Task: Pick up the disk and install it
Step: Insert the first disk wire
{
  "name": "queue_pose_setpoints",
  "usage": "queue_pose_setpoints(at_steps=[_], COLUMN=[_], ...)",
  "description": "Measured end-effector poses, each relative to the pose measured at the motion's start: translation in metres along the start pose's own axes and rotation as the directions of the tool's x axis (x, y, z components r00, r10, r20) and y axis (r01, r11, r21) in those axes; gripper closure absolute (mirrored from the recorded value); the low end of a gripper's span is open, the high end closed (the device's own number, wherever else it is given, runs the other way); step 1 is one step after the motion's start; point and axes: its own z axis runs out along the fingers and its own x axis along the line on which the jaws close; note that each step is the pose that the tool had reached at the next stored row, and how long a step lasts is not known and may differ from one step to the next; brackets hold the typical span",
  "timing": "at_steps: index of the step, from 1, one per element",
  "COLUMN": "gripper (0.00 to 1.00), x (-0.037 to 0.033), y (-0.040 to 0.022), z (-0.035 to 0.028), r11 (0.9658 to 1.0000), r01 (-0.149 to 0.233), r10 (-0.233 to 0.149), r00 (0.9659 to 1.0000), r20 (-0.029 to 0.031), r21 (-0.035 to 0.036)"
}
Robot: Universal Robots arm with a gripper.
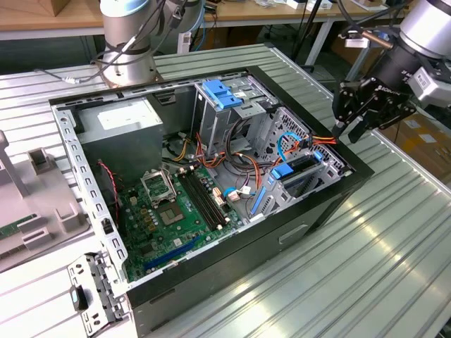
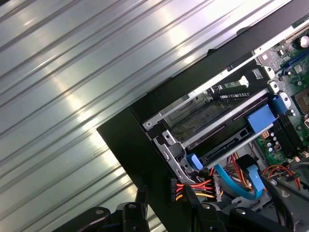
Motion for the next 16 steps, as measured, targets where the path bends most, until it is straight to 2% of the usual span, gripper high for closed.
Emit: queue_pose_setpoints(at_steps=[6,16], gripper=[0.58,0.58], x=[-0.0004,-0.0008], y=[0.0006,0.0009], z=[0.0033,0.0049], r11=[1.0000,1.0000], r01=[0.000,0.000], r10=[0.000,0.000], r00=[1.0000,1.0000], r20=[0.0011,0.0011], r21=[0.0016,0.0017])
